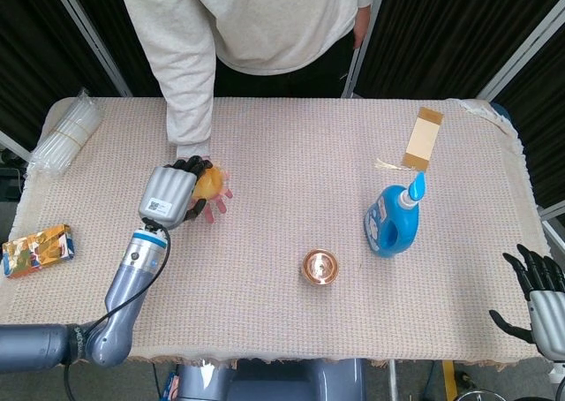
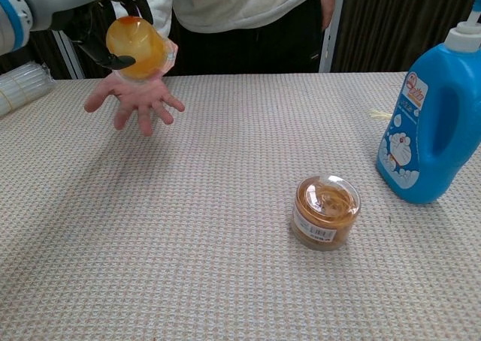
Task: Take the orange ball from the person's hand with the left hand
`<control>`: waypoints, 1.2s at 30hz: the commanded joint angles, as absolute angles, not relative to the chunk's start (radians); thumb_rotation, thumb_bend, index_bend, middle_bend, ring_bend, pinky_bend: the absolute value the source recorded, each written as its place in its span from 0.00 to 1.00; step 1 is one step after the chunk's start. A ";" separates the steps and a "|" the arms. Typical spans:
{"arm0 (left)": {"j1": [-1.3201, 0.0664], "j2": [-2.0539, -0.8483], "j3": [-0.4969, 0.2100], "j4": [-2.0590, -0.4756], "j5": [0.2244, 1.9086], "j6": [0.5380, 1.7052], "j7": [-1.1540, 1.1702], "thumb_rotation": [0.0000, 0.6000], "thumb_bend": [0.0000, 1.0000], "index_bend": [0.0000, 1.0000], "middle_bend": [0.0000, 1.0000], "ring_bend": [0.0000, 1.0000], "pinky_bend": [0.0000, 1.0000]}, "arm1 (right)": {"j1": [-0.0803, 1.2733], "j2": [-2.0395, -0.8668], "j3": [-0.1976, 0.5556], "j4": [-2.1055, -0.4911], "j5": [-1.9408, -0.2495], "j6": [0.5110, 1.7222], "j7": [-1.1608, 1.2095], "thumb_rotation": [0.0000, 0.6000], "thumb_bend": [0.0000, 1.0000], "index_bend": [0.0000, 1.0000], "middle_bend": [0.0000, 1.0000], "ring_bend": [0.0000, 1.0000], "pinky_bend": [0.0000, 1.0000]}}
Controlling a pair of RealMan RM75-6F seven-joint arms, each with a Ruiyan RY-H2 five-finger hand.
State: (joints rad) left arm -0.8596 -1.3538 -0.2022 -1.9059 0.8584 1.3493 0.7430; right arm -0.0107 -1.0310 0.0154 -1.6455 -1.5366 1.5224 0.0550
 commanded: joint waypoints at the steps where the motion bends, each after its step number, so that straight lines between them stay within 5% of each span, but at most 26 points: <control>1: -0.777 -1.271 -0.123 -2.005 0.967 1.389 0.681 1.00 0.57 0.80 0.57 0.51 0.57 | -0.011 -1.032 0.016 -1.646 -1.537 1.523 0.051 1.00 0.11 0.11 0.00 0.00 0.00; 10: -0.575 -1.177 0.122 -1.988 1.254 1.424 0.506 1.00 0.57 0.80 0.57 0.51 0.56 | -0.011 -1.035 0.018 -1.653 -1.533 1.524 0.036 1.00 0.11 0.11 0.00 0.00 0.00; 17: -0.537 -1.241 0.146 -1.883 1.226 1.336 0.493 1.00 0.57 0.75 0.48 0.44 0.51 | -0.008 -1.039 0.020 -1.658 -1.532 1.519 0.025 1.00 0.11 0.11 0.00 0.00 0.00; 20: -0.536 -1.282 0.140 -1.847 1.210 1.309 0.513 1.00 0.52 0.65 0.37 0.37 0.41 | -0.007 -1.039 0.021 -1.656 -1.532 1.519 0.026 1.00 0.11 0.11 0.00 0.00 0.00; 25: -0.546 -1.336 0.125 -1.814 1.147 1.244 0.570 1.00 0.34 0.29 0.02 0.02 0.13 | -0.007 -1.038 0.021 -1.653 -1.533 1.519 0.031 1.00 0.11 0.11 0.00 0.00 0.00; 31: -0.548 -1.334 0.104 -1.859 1.069 1.226 0.637 1.00 0.26 0.09 0.00 0.00 0.02 | -0.008 -1.037 0.020 -1.650 -1.534 1.520 0.036 1.00 0.11 0.11 0.00 0.00 0.00; 36: -0.508 -1.295 0.113 -1.901 1.108 1.297 0.649 1.00 0.23 0.07 0.00 0.00 0.00 | -0.009 -1.038 0.020 -1.650 -1.536 1.522 0.035 1.00 0.11 0.11 0.00 0.00 0.00</control>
